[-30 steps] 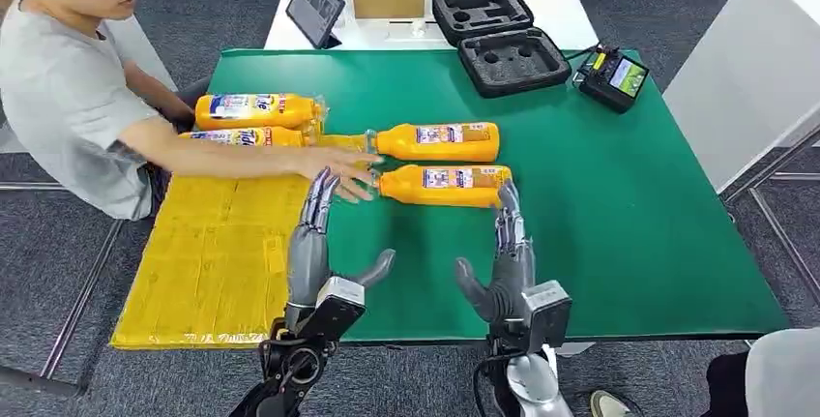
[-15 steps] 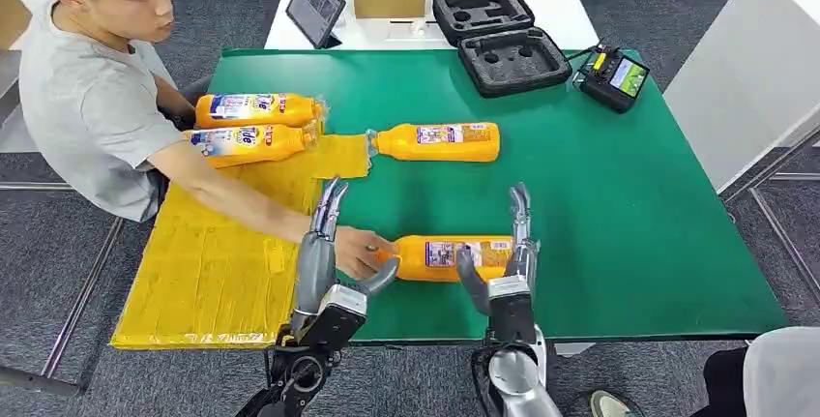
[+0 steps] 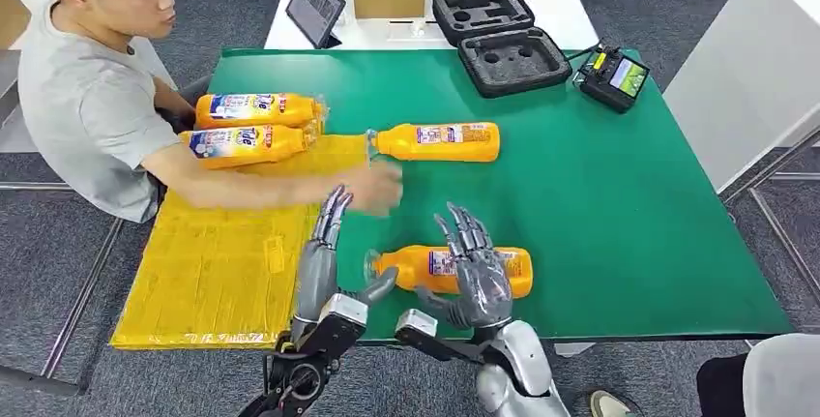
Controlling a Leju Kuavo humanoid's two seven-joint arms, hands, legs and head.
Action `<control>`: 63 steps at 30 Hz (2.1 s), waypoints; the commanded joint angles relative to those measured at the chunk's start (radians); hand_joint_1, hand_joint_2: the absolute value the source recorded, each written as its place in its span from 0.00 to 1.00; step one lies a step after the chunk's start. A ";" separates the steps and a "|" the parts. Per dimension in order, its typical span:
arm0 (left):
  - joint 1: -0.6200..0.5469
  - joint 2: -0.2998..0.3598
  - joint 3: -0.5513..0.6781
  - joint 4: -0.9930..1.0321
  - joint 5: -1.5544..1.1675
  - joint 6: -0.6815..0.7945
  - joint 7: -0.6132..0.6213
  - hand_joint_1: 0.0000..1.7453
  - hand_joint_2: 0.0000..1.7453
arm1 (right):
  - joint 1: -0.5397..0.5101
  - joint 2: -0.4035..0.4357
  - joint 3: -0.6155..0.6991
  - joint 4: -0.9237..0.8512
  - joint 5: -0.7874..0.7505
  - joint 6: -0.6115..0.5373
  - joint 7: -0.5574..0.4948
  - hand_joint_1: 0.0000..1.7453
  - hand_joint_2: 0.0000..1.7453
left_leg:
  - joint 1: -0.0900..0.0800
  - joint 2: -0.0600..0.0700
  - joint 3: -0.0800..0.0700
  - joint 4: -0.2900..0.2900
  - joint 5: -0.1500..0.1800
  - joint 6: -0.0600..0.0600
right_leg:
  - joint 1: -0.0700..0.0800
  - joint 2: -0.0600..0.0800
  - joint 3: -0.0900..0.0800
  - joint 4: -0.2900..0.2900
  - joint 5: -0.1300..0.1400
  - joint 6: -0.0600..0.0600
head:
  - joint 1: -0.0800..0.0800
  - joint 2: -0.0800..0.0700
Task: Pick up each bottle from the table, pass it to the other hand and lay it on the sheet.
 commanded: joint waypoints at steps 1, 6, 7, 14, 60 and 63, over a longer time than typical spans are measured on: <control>-0.001 0.043 0.004 -0.055 -0.033 -0.002 0.003 0.00 1.00 | -0.087 -0.053 0.104 0.165 0.113 0.023 0.167 0.00 1.00 | 0.001 0.002 0.002 0.000 -0.001 -0.001 | 0.000 0.003 0.002 -0.001 0.000 -0.001 | 0.000 0.000; -0.001 0.043 -0.005 -0.062 -0.030 -0.002 0.003 0.00 1.00 | -0.081 -0.070 0.119 0.170 0.129 0.045 0.195 0.00 1.00 | 0.001 0.002 0.004 -0.001 -0.001 -0.002 | 0.001 0.003 0.003 -0.001 0.000 -0.001 | 0.000 0.000; -0.003 0.045 -0.007 -0.060 -0.026 -0.002 0.003 0.00 1.00 | -0.081 -0.075 0.125 0.171 0.169 0.052 0.229 0.00 1.00 | 0.001 0.001 0.003 -0.001 -0.001 -0.001 | 0.001 0.002 0.002 -0.001 0.000 -0.001 | 0.000 0.000; -0.007 0.048 -0.021 -0.045 -0.013 -0.002 0.003 0.00 1.00 | -0.064 -0.093 0.116 0.160 0.309 0.076 0.364 0.00 1.00 | 0.001 0.001 0.005 0.000 -0.002 -0.002 | 0.001 0.002 0.005 -0.001 -0.001 -0.002 | 0.000 0.000; -0.061 0.042 -0.078 0.053 0.007 -0.002 0.003 0.00 1.00 | -0.141 -0.124 -0.042 0.415 0.352 0.048 0.483 0.00 1.00 | 0.001 -0.001 0.007 -0.001 0.000 -0.001 | 0.001 0.000 0.007 -0.002 0.000 -0.001 | 0.000 0.000; -0.070 0.038 -0.087 0.066 0.012 -0.002 0.003 0.00 1.00 | -0.144 -0.119 -0.061 0.439 0.319 0.079 0.440 0.00 1.00 | 0.001 0.000 0.008 -0.001 0.000 -0.001 | 0.000 0.000 0.007 -0.002 0.000 -0.001 | 0.000 0.000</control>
